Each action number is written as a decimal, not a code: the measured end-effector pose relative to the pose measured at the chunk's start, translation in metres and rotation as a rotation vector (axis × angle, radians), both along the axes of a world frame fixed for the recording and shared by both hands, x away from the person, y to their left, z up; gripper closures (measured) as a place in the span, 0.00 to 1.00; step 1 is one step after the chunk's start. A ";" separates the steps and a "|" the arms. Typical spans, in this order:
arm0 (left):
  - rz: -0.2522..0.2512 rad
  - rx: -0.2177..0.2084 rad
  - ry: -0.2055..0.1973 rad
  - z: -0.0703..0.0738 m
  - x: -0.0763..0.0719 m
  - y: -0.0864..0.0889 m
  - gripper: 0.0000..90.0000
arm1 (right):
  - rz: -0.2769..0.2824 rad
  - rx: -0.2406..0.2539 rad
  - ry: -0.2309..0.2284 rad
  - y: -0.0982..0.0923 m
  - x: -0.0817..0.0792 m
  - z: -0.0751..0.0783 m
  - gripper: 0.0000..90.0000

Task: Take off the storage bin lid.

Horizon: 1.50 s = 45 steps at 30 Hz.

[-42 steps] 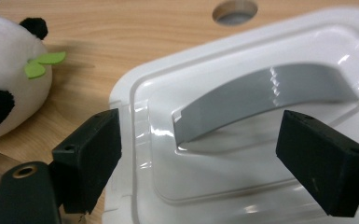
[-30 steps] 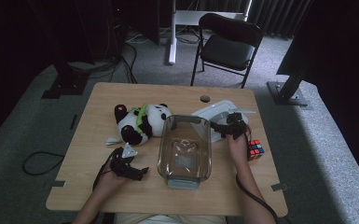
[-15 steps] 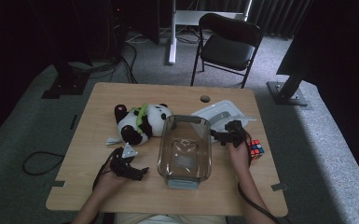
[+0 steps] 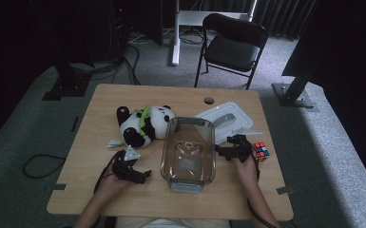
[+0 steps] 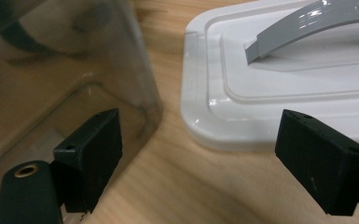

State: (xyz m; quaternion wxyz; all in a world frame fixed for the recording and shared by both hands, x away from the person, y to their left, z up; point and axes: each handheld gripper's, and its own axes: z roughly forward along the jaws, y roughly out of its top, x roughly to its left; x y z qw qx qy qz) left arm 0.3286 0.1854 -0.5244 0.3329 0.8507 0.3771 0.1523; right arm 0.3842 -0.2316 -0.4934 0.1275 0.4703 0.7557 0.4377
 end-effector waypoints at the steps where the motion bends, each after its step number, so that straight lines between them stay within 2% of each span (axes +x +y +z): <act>1: 0.002 0.002 -0.001 0.000 0.000 0.000 0.01 | 0.002 -0.007 -0.009 -0.001 -0.003 0.000 0.16; 4: 0.002 0.003 0.000 0.000 0.000 0.000 0.01 | 0.016 0.001 -0.027 -0.004 -0.011 -0.001 0.16; 9: 0.004 0.001 0.000 0.000 0.000 0.000 0.01 | 0.047 0.014 -0.021 -0.008 -0.021 -0.005 0.16; 12: 0.005 0.001 0.000 0.000 -0.001 -0.001 0.01 | 0.078 0.002 -0.030 -0.008 -0.025 -0.007 0.16; 14: 0.006 0.001 -0.001 0.000 -0.001 -0.001 0.01 | 0.124 -0.031 -0.053 -0.008 -0.030 -0.009 0.16; 19: 0.008 0.001 -0.001 0.000 -0.001 -0.001 0.01 | 0.208 -0.012 -0.060 -0.010 -0.036 -0.013 0.16; 25: 0.003 0.002 -0.001 0.000 -0.001 -0.001 0.01 | 0.269 -0.036 -0.067 -0.008 -0.039 -0.019 0.15; 29: -0.001 0.002 -0.001 0.000 -0.001 -0.001 0.01 | 0.328 -0.059 -0.065 -0.005 -0.041 -0.023 0.16; 35: -0.001 0.002 0.000 0.000 -0.001 -0.001 0.01 | 0.369 -0.095 -0.043 0.001 -0.040 -0.029 0.16; 38: -0.001 0.001 -0.001 0.000 -0.001 -0.001 0.01 | 0.389 -0.126 -0.010 0.005 -0.039 -0.033 0.16; 45: -0.001 0.002 -0.001 0.000 -0.001 -0.001 0.01 | 0.396 -0.161 -0.026 0.010 -0.042 -0.033 0.16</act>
